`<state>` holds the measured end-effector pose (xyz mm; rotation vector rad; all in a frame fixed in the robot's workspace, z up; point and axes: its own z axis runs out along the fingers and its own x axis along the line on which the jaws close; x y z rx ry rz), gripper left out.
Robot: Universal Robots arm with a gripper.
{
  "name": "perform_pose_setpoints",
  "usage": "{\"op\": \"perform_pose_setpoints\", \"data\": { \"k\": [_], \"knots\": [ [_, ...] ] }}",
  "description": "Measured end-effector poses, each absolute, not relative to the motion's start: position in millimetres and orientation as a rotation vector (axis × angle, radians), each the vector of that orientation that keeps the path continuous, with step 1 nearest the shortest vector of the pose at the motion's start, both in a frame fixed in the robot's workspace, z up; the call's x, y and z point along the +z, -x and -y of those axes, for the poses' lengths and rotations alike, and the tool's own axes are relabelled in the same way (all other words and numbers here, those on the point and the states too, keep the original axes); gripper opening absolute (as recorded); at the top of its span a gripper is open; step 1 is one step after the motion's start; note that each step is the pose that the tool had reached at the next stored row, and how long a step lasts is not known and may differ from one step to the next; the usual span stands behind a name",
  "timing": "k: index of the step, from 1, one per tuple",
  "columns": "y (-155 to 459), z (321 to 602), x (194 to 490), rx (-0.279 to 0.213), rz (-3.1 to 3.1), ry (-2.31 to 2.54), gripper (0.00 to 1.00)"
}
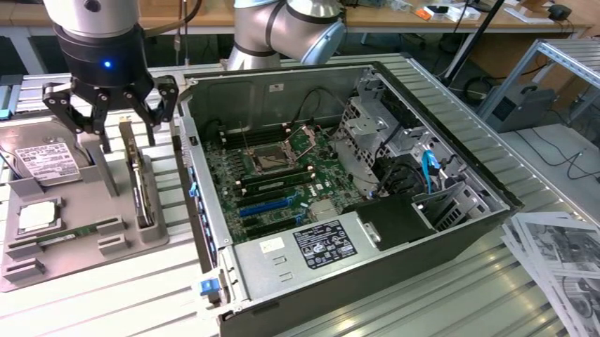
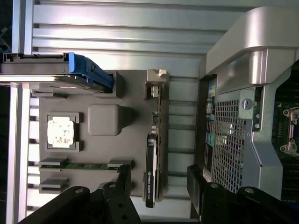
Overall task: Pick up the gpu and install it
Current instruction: 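Pick up the gpu and move the gpu toward the slot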
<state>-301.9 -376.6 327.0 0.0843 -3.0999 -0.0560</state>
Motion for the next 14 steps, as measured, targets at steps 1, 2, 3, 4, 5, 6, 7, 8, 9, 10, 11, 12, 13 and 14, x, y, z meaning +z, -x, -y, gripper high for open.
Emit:
{"op": "perform_pose_setpoints", "data": {
  "k": [1, 2, 3, 4, 5, 6, 7, 8, 9, 10, 11, 12, 13, 14],
  "knots": [
    [302, 377, 326, -0.056, 3.100, -0.084, 0.60],
    [302, 377, 325, -0.056, 3.100, -0.084, 0.60],
    [302, 377, 324, -0.056, 3.100, -0.084, 0.60],
    [302, 377, 323, -0.056, 3.100, -0.084, 0.60],
    [302, 377, 322, -0.056, 3.100, -0.084, 0.60],
    [302, 377, 321, -0.056, 3.100, -0.084, 0.60],
    [302, 377, 320, -0.056, 3.100, -0.084, 0.60],
    [302, 377, 318, -0.056, 3.100, -0.084, 0.60],
    [302, 377, 315, -0.056, 3.100, -0.084, 0.60],
    [302, 377, 313, -0.056, 3.100, -0.084, 0.60],
    [302, 377, 312, -0.056, 3.100, -0.084, 0.60],
    [302, 377, 311, -0.056, 3.100, -0.084, 0.60],
    [302, 377, 309, -0.056, 3.100, -0.084, 0.60],
    [302, 377, 307, -0.056, 3.100, -0.084, 0.60]
  ]
}}
